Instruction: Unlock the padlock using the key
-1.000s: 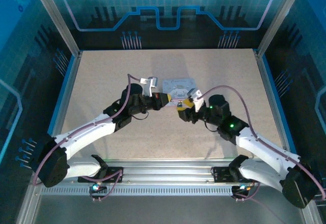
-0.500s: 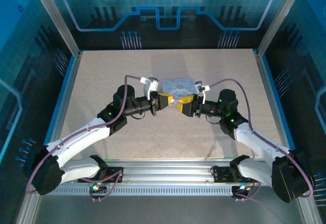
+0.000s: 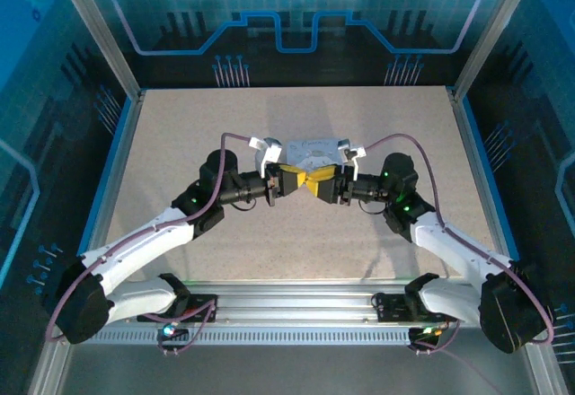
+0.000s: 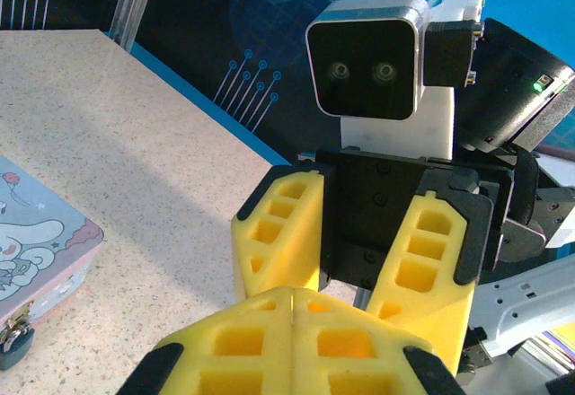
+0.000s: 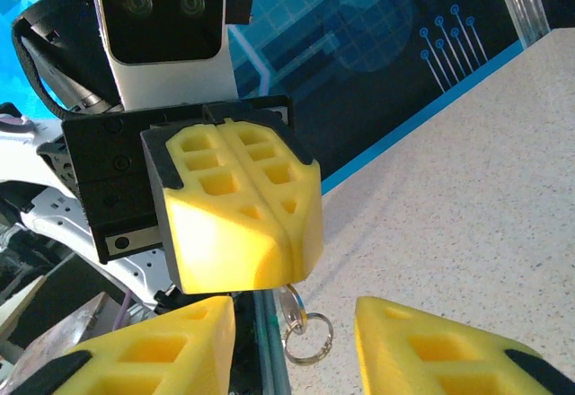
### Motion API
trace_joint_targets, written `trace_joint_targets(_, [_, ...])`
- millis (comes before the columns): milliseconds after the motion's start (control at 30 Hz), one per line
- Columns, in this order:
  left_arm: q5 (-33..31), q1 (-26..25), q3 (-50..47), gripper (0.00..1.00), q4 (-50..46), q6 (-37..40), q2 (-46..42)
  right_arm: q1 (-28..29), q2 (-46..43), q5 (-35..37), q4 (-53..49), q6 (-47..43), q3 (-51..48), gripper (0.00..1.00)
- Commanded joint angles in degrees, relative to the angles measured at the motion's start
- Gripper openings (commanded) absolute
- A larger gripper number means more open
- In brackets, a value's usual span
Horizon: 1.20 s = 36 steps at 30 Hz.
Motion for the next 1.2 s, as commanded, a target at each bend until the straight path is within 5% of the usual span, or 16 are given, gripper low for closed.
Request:
trace_joint_targets(0, [1.11,-0.05,1.03,0.0,1.73,1.1,0.29,1.05,0.37,-1.09,-0.71,-1.27,1.47,0.39])
trace_joint_targets(1167, [2.59,-0.05,1.22,0.0,1.39,1.78,0.38,1.84,-0.42,2.17,-4.25,-2.15,2.39,0.08])
